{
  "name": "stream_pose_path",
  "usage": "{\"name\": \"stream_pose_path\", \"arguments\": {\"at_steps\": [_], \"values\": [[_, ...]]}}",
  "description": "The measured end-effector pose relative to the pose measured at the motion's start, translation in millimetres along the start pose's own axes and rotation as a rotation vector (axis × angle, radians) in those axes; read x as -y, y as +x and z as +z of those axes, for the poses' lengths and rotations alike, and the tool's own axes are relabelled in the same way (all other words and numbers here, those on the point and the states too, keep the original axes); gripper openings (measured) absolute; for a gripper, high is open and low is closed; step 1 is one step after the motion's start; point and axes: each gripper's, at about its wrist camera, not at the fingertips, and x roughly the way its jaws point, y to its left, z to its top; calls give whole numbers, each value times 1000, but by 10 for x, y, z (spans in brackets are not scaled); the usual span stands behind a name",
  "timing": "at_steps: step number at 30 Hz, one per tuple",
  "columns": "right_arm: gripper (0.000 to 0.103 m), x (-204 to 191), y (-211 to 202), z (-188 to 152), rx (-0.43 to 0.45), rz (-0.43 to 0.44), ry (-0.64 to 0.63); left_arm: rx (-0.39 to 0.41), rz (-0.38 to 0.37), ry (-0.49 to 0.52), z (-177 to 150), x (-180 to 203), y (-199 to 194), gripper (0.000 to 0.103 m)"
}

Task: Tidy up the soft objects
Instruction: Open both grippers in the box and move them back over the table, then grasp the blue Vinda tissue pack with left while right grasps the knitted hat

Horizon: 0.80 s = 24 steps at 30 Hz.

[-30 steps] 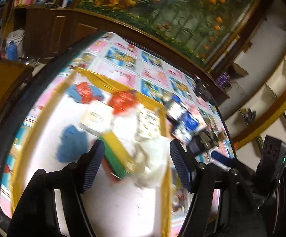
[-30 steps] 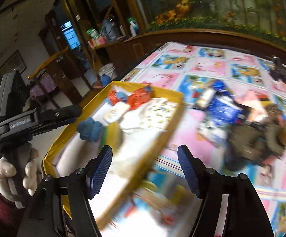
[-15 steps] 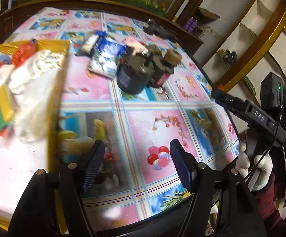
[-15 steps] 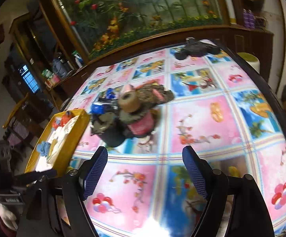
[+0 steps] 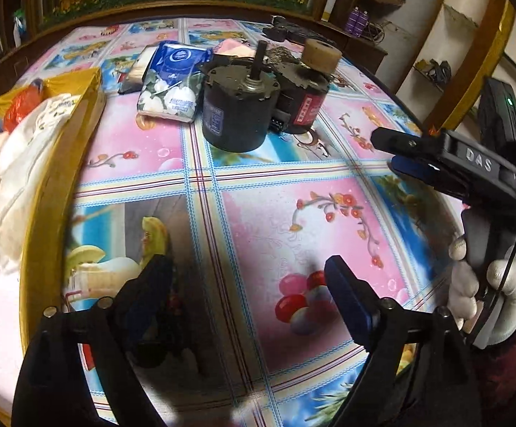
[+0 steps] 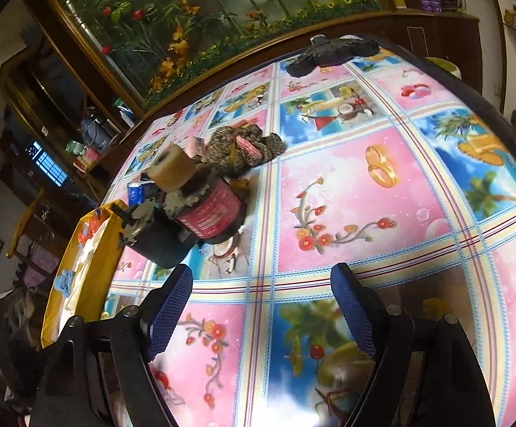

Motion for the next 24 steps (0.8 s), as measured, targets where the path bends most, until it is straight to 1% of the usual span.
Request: {"name": "stream_pose_path", "arguments": {"at_steps": [1,2,4,8,12,24], "values": [[80,27,41,0,-10,1,14,7,20,21,-21,45,14,96],[80,34,32,9,1,7,18,8,47,38,-48,75,37,102],[84,50,31,9,11,8,26,-3,85,51,-50,116,69,103],[85,77,52,-9,16,16,41,-3,112,33,-39,84,70,103],[85,65,40,-19,16,13,36,-13,150,54,-51,138,105,103],[89,73,19,-31,18,25,41,-10,149,52,-64,131,95,103]]}}
